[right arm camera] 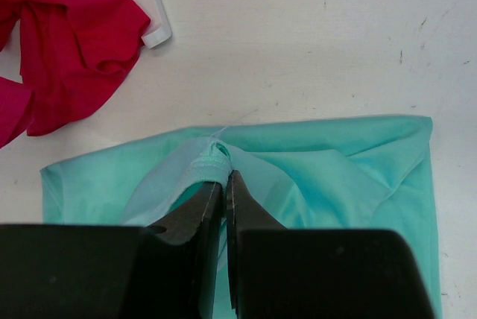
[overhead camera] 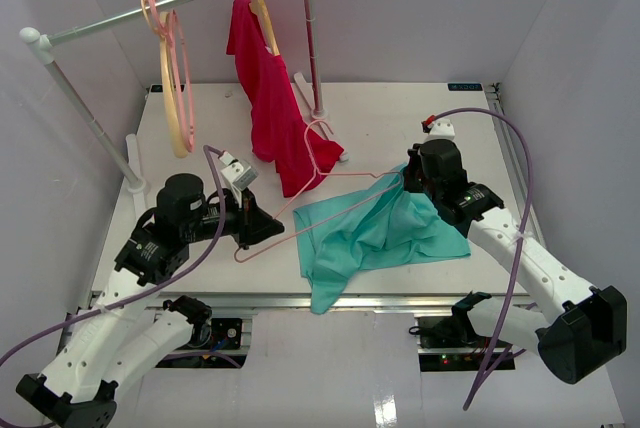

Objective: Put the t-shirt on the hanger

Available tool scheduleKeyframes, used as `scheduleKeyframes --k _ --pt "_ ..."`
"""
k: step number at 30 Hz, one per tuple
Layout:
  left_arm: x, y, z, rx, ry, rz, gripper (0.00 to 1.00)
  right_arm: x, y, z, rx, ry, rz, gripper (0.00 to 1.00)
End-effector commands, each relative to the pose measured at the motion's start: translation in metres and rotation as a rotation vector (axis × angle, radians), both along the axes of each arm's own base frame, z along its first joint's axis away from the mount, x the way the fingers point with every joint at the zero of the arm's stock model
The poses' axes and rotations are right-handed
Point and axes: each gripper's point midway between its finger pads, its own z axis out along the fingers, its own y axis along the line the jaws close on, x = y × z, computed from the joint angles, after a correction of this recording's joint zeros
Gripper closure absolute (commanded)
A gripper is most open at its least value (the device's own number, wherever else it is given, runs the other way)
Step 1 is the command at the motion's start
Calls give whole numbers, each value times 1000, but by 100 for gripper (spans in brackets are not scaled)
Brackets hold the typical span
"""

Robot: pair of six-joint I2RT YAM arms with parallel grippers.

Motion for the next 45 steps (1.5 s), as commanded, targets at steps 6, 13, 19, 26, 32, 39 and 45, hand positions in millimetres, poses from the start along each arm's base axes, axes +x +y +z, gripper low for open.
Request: scheduleKeyframes --k 6,13,19,26,32,39,45 --pt "23 -2 -12 42 7 57 100 4 2 39 44 -99 15 92" --pt "31 -19 -10 12 8 -13 100 -2 8 41 62 -104 65 92" --pt "23 -36 -14 -2 15 -125 100 -1 15 44 34 -100 126 92" --pt "23 -40 -11 5 -34 -155 100 -13 32 67 66 -131 263 92" --pt "39 -46 -7 19 -108 -153 100 -41 53 92 134 -158 442 92" --pt "46 -67 7 -130 -127 -165 100 -77 85 109 201 -173 629 92" --pt "42 -86 -3 -174 -188 -168 100 -96 100 122 218 -193 684 92"
